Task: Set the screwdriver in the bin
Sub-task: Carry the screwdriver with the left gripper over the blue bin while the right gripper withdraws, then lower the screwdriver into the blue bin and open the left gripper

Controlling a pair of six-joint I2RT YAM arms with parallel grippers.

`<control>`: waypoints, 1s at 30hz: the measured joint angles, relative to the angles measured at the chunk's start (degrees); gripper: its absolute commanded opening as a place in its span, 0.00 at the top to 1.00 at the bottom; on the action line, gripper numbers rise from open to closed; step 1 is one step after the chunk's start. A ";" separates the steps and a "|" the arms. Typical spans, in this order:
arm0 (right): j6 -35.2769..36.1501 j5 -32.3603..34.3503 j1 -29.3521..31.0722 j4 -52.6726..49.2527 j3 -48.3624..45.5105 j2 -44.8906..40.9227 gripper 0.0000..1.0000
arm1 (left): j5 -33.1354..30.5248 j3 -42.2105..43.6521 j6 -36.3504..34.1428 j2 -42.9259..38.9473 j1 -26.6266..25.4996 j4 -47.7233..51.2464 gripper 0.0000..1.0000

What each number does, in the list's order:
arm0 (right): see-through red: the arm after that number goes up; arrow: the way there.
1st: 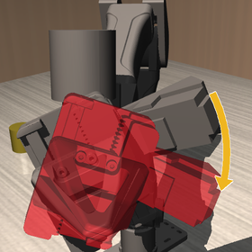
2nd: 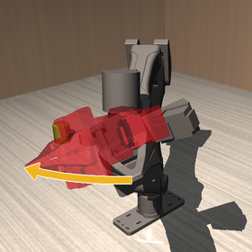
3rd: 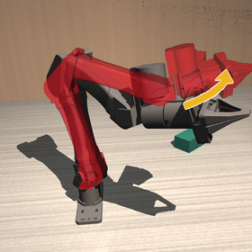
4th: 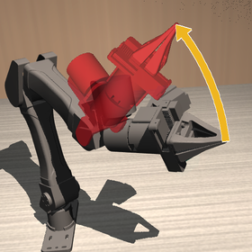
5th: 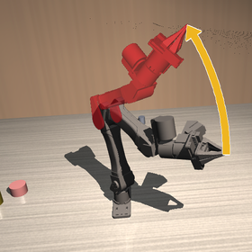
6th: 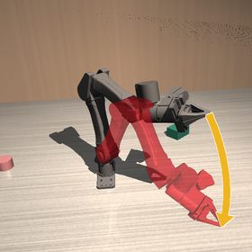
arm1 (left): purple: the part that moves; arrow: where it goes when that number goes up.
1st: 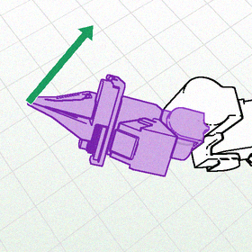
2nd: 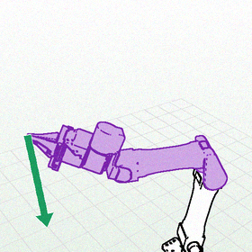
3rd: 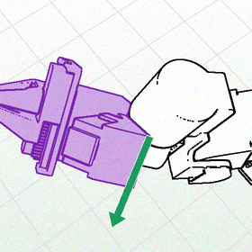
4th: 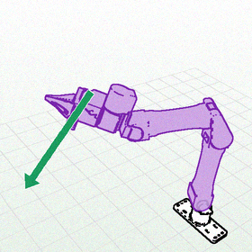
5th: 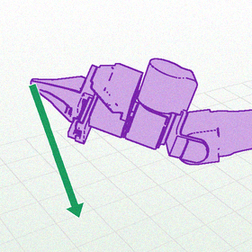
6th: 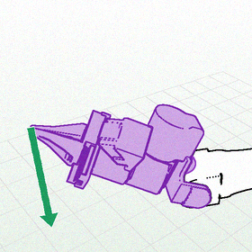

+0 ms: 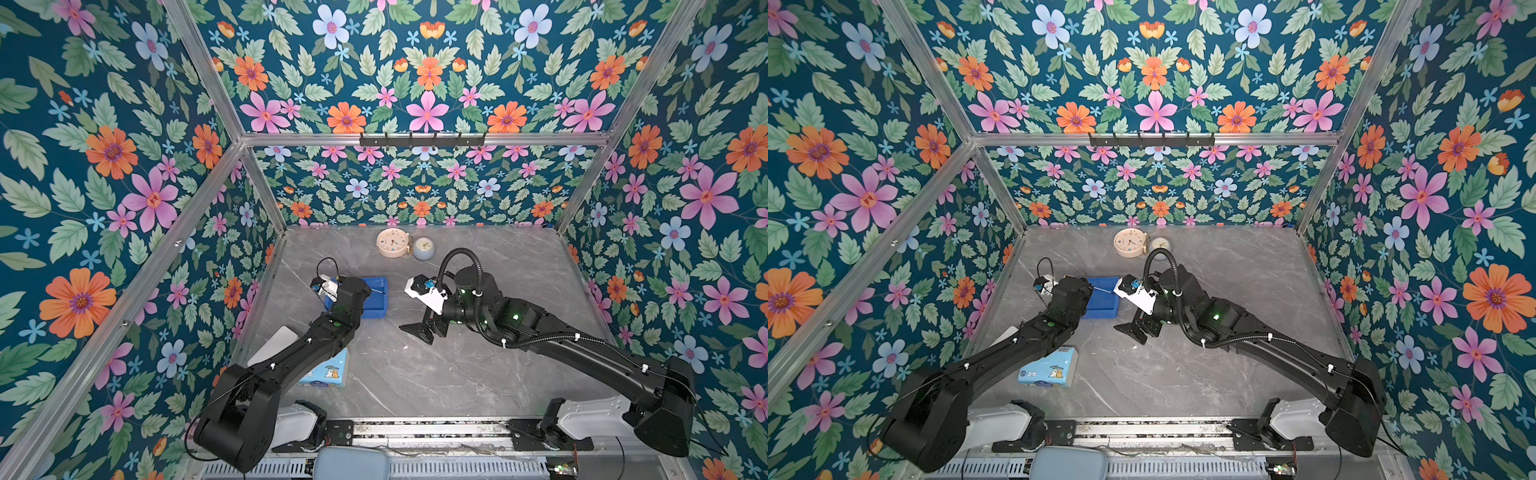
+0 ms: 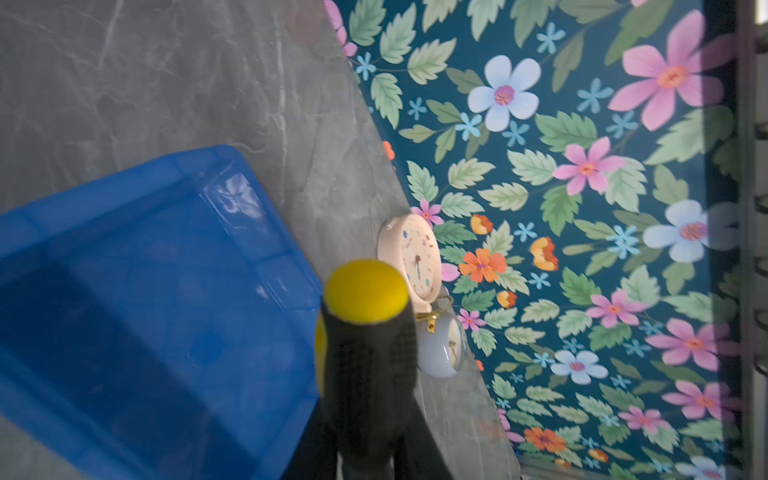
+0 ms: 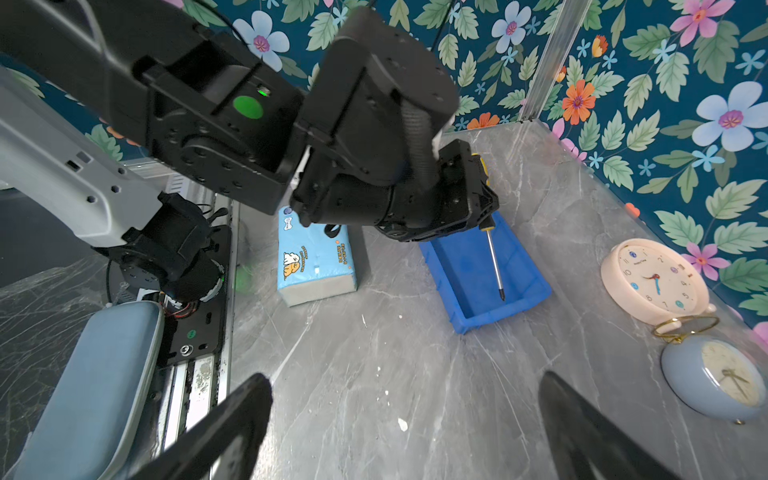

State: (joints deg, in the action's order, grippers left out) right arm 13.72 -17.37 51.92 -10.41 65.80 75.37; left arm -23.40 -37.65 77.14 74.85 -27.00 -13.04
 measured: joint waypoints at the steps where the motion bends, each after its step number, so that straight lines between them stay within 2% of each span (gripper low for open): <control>1: 0.00 0.00 0.04 -0.02 0.15 0.24 0.01 | -0.04 -0.90 1.42 1.44 0.68 0.79 1.00; 9: 0.13 0.00 0.22 -0.04 0.57 0.55 0.01 | -0.57 -5.77 10.03 9.11 3.26 5.33 1.00; 19: 0.09 0.04 0.61 -0.11 0.13 -0.61 0.01 | 0.90 -6.84 17.53 15.78 4.59 6.21 1.00; 25: -0.04 0.04 0.72 -0.13 0.11 -0.66 0.01 | 2.64 -7.34 20.24 19.37 4.79 5.88 1.00; 30: -0.11 0.02 1.18 -0.09 -0.63 -0.85 0.01 | 3.15 -8.13 21.62 20.72 4.87 4.42 0.94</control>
State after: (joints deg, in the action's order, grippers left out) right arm 13.61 -17.34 53.10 -10.50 65.17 74.52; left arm -20.25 -45.78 98.76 95.57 -22.13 -8.62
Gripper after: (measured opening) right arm 0.993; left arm 0.214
